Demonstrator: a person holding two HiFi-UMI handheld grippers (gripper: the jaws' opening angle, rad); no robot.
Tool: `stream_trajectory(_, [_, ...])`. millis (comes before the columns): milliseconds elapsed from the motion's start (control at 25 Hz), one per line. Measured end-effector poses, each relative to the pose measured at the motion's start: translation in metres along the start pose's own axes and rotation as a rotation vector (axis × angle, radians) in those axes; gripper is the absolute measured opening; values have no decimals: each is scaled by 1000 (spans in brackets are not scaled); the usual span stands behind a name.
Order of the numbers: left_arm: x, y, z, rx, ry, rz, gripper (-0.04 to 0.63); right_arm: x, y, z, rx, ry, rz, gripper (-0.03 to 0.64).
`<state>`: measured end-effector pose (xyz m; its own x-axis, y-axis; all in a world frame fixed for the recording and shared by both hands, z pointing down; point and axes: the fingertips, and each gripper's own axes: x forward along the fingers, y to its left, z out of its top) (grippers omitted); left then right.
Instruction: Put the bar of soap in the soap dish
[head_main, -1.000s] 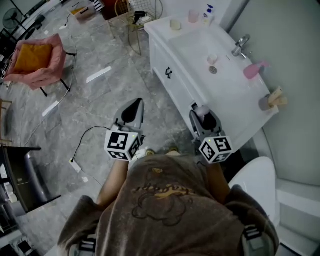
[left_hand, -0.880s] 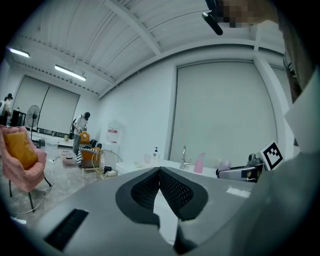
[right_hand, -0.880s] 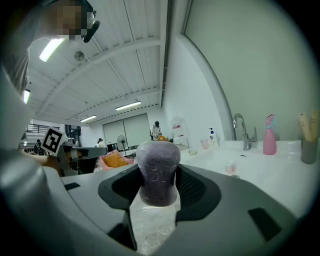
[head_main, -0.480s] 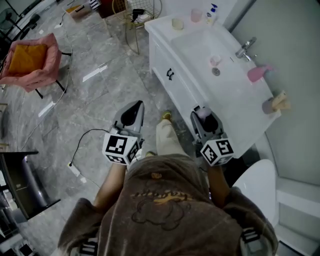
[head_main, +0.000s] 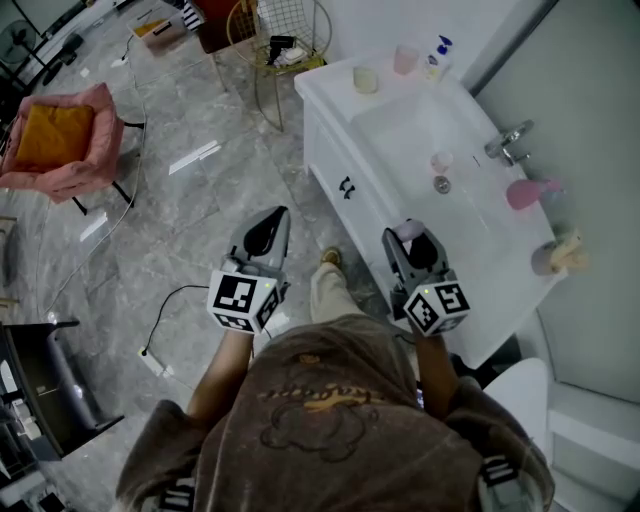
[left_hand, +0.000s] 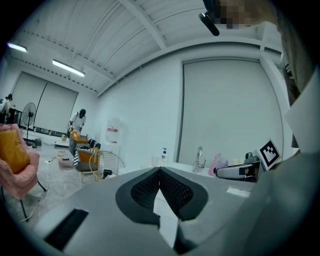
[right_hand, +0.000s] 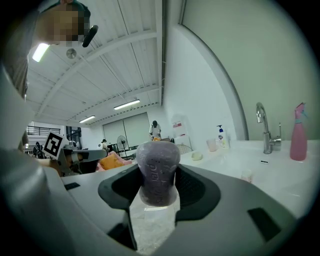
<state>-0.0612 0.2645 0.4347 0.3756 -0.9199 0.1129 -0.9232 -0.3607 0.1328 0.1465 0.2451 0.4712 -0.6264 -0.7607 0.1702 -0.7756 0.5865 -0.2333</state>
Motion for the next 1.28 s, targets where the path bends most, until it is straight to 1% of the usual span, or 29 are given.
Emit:
stream_trajectory(160, [46,25,20,1,-3,5,5,49,-19,19,2,17,26,212])
stream_trajectory(360, [112,44,35,-36,20,13,5,103,-56,47,11,23,56,212])
stream_trajectory(520, [163,59,47,-38,7,18,5,143,-87,68,7,25,77,213])
stream_trajectory(800, [221,80,59,-29,-4,40,5,191,-128,85,39,35,108,213])
stream_trajectory(1040, [254,103,66,-23,5,29,5,224,-142,89,57,52,101,212])
stream_trajectory(1280, [306,134,80,-10,14,-30,5,264,-160,97,70,63,52,213])
